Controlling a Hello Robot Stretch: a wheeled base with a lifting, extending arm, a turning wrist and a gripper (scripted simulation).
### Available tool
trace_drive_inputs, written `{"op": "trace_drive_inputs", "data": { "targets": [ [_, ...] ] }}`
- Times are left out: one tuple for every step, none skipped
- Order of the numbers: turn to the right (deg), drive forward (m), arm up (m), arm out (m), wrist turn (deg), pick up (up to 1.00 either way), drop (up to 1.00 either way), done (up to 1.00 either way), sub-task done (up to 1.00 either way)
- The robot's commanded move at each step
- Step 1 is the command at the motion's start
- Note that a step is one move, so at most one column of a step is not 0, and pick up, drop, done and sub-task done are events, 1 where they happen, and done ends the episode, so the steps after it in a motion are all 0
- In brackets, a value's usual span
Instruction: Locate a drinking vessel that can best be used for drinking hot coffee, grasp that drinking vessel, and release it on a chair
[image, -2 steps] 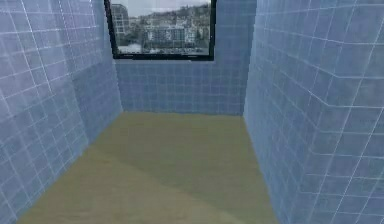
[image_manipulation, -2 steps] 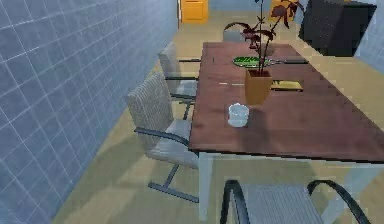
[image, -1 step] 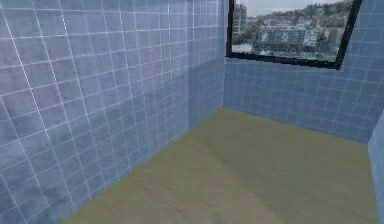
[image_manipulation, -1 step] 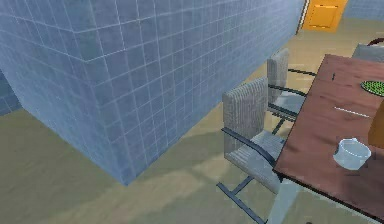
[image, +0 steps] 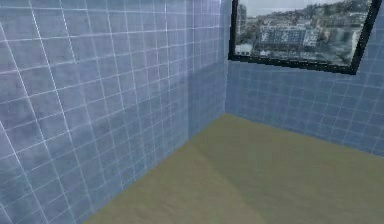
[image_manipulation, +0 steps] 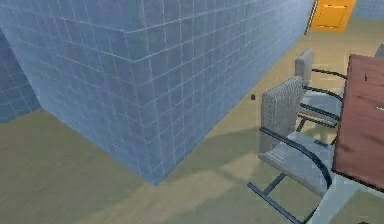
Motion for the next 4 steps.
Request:
{"op": "trace_drive_inputs", "data": {
  "targets": [
    [-45.0,0.0,0.0,0.0,0.0,0.0,0.0,0.0,0.0],
    [-39.0,0.0,0.0,0.0,0.0,0.0,0.0,0.0,0.0],
    [0.0,0.2,0.0,0.0,0.0,0.0,0.0,0.0,0.0],
    [-45.0,0.0,0.0,0.0,0.0,0.0,0.0,0.0,0.0]
  ]
}}
